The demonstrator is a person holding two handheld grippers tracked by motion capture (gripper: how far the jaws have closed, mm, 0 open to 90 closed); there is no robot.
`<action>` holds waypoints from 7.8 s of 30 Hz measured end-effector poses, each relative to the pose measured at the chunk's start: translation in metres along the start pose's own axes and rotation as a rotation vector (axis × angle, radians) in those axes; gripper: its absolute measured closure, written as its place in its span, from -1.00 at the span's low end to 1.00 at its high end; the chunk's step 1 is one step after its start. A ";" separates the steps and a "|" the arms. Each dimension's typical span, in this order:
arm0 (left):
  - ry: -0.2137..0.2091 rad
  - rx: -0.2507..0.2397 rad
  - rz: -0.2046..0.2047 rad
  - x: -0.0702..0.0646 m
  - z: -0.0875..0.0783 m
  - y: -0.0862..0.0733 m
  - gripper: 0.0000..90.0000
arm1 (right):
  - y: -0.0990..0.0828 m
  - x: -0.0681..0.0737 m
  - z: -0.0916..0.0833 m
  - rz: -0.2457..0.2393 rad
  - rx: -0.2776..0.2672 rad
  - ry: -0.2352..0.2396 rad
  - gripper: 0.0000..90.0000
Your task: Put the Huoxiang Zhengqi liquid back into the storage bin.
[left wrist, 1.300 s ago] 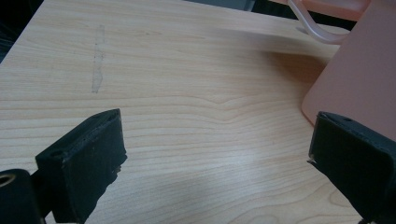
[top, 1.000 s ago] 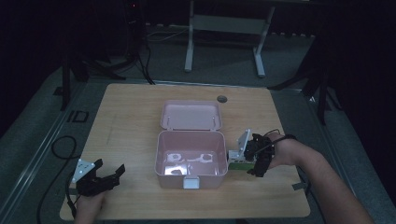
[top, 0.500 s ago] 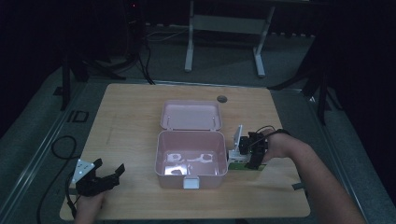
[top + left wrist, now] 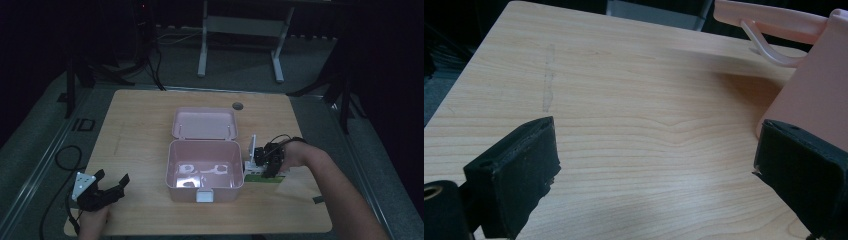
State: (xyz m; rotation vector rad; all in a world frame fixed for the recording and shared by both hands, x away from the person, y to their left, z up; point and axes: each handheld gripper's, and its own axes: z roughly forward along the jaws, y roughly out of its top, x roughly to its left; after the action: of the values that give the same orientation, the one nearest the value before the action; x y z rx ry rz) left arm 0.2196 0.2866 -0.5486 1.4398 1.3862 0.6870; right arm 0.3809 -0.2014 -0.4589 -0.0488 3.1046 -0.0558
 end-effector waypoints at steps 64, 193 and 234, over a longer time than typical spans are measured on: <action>0.000 0.009 -0.014 0.002 0.001 0.000 -0.89 | 0.042 0.033 -0.148 0.140 0.046 -0.036 0.37; -0.009 0.012 0.002 0.001 0.000 0.001 -0.89 | 0.159 0.050 -0.048 -0.056 0.008 -0.004 0.37; -0.011 0.005 0.001 0.002 -0.002 0.002 -0.89 | 0.161 0.039 -0.013 -0.044 -0.006 0.023 0.35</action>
State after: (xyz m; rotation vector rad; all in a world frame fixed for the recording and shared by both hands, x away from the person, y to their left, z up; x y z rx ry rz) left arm 0.2191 0.2888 -0.5467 1.4464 1.3798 0.6756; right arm 0.3369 -0.0414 -0.4530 -0.1182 3.1267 -0.0481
